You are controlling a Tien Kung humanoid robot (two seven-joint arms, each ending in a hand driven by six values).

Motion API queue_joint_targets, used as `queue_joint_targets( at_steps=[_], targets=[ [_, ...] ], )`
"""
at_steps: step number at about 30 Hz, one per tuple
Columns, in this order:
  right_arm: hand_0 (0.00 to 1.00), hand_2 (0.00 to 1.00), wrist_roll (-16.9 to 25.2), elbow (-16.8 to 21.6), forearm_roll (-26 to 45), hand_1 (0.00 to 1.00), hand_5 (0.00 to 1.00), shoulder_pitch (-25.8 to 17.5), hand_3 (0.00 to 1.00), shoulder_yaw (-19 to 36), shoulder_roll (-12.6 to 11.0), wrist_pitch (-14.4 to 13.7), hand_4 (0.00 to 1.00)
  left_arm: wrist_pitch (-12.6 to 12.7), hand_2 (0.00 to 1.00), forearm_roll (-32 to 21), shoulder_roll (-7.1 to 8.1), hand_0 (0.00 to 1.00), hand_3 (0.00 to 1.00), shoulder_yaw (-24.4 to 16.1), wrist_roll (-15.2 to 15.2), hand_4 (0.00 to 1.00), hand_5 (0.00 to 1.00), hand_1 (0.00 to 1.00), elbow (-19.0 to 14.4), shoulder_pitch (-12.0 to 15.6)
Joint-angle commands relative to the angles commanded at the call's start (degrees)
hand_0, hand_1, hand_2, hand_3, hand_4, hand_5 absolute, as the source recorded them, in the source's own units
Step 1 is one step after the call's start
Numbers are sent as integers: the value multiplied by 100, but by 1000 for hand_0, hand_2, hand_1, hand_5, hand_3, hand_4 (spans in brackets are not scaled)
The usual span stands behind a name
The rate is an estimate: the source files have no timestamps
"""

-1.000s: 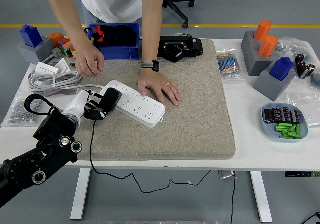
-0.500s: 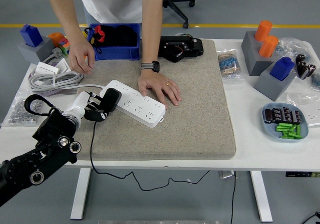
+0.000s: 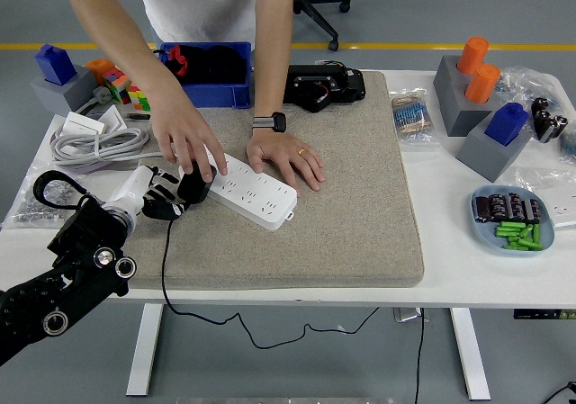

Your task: Press the white button,pick up the black plug,place it near the board,insert it into the board

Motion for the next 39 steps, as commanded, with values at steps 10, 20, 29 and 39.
queue_joint_targets(
  at_steps=[10,20,29,39],
  targets=[
    [620,580,-2,0,-8,588,365,-16,579,-13,-3,0,640,-6,521,45,61,512,663,-124,0,735,23,607,-3,79],
    [620,581,-7,0,-25,587,367,-25,578,51,6,-3,640,-36,617,125,111,633,746,-249,0,749,2,719,-35,114],
    [620,580,0,0,-19,588,365,-27,578,60,14,0,640,-94,755,170,104,794,790,-280,0,838,130,840,-48,131],
    [619,580,-5,0,-34,588,367,-36,578,87,13,-3,640,-116,813,183,106,830,812,-298,0,899,236,879,-47,128]
  ],
)
